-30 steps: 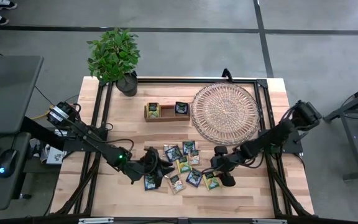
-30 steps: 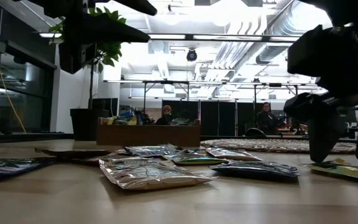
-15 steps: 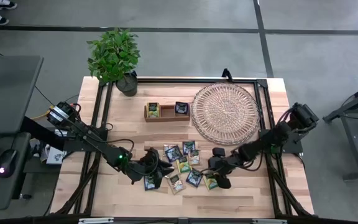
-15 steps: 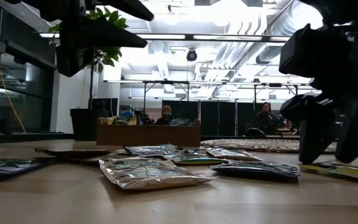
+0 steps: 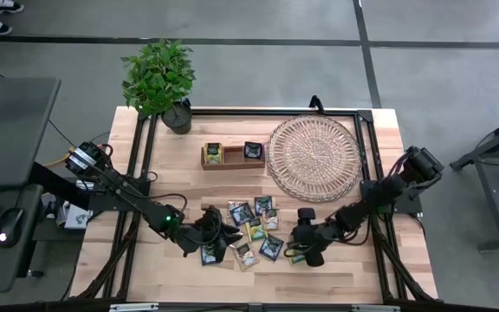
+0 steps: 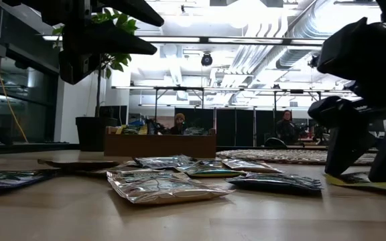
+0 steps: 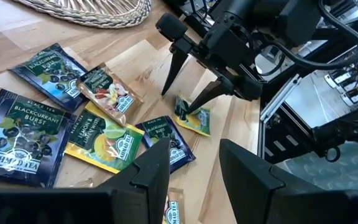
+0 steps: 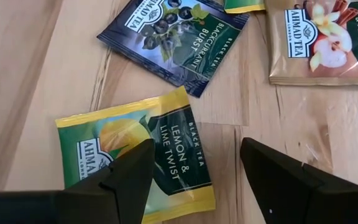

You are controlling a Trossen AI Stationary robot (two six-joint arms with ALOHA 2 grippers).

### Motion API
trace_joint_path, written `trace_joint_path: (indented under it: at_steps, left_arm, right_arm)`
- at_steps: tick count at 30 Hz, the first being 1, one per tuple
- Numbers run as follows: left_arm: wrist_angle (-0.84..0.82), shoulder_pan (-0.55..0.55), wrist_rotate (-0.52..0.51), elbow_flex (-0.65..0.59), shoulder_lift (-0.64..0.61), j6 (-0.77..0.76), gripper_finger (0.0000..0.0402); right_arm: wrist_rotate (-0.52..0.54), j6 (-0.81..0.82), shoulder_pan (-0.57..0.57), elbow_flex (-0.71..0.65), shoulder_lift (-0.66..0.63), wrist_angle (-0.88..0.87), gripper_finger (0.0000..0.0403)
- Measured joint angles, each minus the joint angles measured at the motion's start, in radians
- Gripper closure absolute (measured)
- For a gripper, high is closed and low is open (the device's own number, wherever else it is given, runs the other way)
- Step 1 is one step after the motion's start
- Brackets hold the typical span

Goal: Pick & Place Tea
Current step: Put the yellow tea bag into the left section of the wooden organizer

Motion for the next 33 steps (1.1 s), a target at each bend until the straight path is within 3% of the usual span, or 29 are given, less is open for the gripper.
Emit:
trace_joint_path:
  at_steps: [20,33]
  left_arm:
    - [0.001,0.000,0.001,0.000,0.000,-0.001,0.0264]
    - [0.001,0.000,0.003,0.000,0.000,-0.003,0.0264]
  right_arm:
    - [0.040,0.102,0.004,0.005,0.019,-0.016,0.0226]
    - [0.068,0.146,0.003,0.005,0.019,-0.031,0.0331]
